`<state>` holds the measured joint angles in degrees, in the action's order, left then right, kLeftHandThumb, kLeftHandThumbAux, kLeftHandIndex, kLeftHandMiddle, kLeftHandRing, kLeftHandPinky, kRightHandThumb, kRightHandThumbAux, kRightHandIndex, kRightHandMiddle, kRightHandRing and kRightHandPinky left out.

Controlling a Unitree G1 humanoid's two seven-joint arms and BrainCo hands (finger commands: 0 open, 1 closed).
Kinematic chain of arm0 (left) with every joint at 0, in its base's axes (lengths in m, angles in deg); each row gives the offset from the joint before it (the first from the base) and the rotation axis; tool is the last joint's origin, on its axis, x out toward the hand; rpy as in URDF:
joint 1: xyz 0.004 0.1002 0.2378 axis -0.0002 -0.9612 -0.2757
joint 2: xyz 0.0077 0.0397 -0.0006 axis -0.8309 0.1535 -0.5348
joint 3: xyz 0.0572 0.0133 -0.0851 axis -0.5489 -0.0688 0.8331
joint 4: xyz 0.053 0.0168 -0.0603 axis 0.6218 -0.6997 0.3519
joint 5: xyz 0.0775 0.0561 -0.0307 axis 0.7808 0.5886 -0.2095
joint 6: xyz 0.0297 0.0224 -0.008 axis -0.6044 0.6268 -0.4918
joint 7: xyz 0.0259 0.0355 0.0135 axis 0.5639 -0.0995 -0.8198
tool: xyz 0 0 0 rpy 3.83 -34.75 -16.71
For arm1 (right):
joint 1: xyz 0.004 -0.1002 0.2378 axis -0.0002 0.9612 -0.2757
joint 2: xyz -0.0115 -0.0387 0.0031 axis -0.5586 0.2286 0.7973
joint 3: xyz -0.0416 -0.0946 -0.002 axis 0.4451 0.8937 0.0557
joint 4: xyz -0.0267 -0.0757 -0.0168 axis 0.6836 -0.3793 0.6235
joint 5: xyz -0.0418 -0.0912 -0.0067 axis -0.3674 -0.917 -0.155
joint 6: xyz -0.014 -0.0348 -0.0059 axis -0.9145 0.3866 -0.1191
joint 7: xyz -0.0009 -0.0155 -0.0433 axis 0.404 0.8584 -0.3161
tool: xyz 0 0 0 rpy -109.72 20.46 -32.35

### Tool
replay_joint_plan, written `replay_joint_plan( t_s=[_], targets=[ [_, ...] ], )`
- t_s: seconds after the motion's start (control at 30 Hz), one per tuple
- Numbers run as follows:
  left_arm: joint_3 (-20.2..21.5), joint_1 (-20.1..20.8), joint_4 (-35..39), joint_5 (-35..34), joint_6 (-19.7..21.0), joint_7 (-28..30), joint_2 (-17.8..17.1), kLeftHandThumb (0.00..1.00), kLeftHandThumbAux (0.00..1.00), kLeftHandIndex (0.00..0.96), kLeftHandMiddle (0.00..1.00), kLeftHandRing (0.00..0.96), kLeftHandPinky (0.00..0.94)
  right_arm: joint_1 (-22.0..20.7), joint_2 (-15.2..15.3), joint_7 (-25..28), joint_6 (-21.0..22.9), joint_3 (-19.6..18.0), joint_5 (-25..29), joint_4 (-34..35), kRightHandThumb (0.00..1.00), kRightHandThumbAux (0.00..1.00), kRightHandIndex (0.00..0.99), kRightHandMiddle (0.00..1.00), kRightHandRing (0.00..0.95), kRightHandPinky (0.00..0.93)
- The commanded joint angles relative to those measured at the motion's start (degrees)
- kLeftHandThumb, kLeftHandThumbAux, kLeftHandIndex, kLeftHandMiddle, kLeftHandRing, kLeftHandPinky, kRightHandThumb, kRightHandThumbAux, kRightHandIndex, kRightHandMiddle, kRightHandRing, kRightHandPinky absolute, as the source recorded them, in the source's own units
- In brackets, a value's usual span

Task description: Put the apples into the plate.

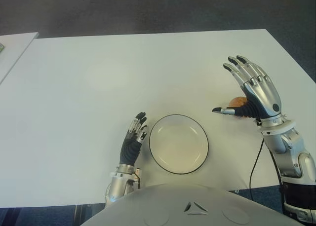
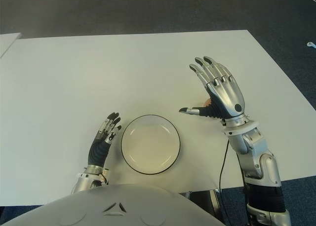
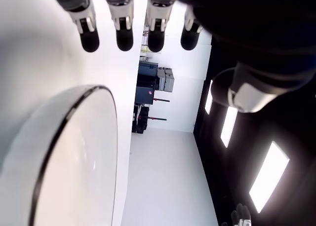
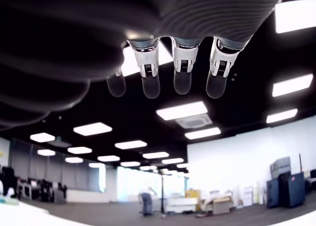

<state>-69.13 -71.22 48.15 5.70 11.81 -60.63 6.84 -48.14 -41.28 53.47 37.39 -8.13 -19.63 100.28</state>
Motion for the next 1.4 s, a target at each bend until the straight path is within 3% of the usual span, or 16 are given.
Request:
replay_joint_plan(
  t_s=[0.03, 0.37, 0.6, 0.93, 1.4],
  targets=[
    [0.34, 0.36, -1.54, 0.89, 0.09, 0.58, -0.79, 0.000, 0.430, 0.000, 0.000, 0.000, 0.000, -3.07, 4.99, 3.77, 2.33, 1.15, -3.08, -3.82, 0.253, 0.278, 0.000, 0.000, 0.000, 0.000],
    [0.53, 0.15, -1.59, -0.44, 0.37, 2.07, -1.78, 0.000, 0.423, 0.000, 0.000, 0.000, 0.000, -6.41, 12.47, 9.72, 3.12, 2.30, -0.40, -9.19, 0.234, 0.204, 0.000, 0.000, 0.000, 0.000],
    [0.96, -0.06, -1.59, -0.51, 0.57, 1.99, -1.90, 0.000, 0.408, 0.000, 0.000, 0.000, 0.000, -8.28, 18.34, 11.11, 1.73, 2.90, 2.46, -18.99, 0.244, 0.172, 0.000, 0.000, 0.000, 0.000],
    [1.41, -0.09, -2.32, -1.17, -0.20, 2.66, -2.29, 0.000, 0.397, 0.000, 0.000, 0.000, 0.000, -8.46, 21.54, 7.93, 1.18, 5.28, 2.16, -26.42, 0.271, 0.144, 0.000, 0.000, 0.000, 0.000],
    [1.70, -0.20, -2.25, -0.77, -0.18, 2.65, -2.33, 0.000, 0.411, 0.000, 0.000, 0.000, 0.000, -5.36, 22.39, 9.48, 3.71, 5.50, 3.81, -25.57, 0.277, 0.131, 0.000, 0.000, 0.000, 0.000]
  ],
)
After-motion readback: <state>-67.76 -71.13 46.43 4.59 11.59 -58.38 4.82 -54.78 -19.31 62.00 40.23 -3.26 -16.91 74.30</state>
